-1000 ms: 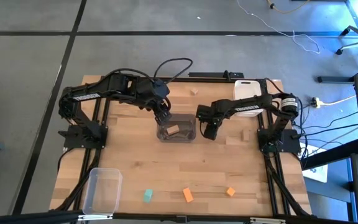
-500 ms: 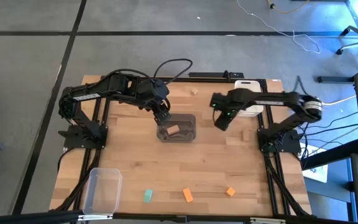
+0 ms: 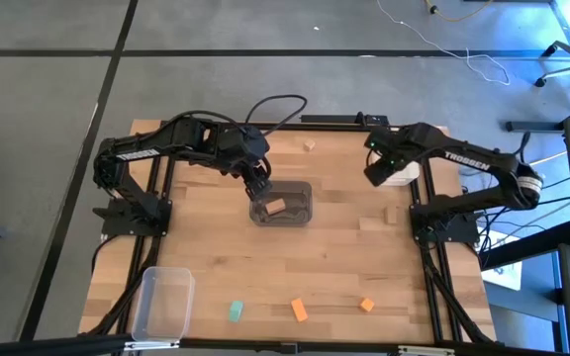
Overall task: Sort & place blocks by color
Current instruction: Put the right blue block into the white bin
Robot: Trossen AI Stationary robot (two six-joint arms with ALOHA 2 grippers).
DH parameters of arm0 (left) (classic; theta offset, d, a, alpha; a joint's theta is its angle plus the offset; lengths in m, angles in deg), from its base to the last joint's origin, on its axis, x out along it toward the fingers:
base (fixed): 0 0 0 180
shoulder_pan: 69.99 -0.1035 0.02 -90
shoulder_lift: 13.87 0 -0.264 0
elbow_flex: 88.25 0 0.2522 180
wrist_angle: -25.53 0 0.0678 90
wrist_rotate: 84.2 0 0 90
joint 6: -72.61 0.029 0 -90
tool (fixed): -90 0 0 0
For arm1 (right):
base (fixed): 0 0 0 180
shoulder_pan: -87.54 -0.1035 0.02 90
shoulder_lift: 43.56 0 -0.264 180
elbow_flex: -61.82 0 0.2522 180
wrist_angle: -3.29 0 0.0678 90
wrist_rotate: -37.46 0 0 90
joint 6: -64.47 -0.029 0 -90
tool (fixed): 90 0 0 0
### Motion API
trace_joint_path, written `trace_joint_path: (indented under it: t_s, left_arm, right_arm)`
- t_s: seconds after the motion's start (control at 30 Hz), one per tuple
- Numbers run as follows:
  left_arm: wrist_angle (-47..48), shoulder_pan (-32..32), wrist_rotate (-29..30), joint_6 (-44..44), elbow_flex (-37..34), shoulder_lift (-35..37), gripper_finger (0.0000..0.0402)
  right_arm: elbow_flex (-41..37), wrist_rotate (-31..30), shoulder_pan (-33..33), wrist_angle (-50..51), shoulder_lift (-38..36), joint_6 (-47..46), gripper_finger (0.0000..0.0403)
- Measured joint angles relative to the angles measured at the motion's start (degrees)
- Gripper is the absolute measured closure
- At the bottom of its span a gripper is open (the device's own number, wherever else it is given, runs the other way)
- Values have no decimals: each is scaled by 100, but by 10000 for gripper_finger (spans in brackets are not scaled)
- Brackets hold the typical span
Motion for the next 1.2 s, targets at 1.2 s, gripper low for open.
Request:
trace_joint_path:
  t_s: [1.2]
  left_arm:
    - [-3, 0, 24, -2, 0, -2, 221]
  right_arm:
    - [-2063, 756, 1655, -2531, 183, 303, 256]
